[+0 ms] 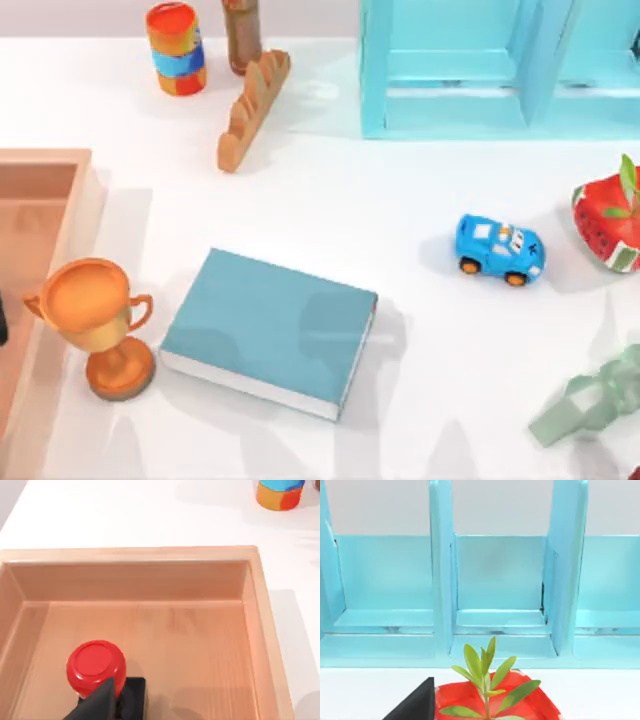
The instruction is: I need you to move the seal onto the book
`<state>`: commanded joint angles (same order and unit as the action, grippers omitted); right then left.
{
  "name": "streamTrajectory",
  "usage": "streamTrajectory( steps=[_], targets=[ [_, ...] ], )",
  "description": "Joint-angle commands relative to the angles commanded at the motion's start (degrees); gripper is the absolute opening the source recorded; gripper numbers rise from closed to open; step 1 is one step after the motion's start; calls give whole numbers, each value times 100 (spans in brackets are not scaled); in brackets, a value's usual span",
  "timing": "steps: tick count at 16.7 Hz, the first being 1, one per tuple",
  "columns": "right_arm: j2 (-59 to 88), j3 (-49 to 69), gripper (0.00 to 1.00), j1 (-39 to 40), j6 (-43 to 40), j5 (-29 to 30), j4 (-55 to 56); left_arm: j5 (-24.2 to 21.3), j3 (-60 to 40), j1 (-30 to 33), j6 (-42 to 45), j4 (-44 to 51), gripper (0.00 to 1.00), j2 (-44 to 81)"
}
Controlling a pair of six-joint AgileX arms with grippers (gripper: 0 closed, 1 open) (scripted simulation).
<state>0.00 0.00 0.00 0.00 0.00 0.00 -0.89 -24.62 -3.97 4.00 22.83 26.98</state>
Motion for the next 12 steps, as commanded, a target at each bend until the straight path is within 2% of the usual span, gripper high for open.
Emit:
streamTrajectory(
  steps=[8, 12],
  targets=[
    [0, 0, 100, 0, 0, 0, 0, 56, -3876, -575, 744, 3318, 100, 4900],
    [0, 0, 100, 0, 0, 0, 0, 82, -5580, -809, 1069, 4592, 100, 6790]
  ],
)
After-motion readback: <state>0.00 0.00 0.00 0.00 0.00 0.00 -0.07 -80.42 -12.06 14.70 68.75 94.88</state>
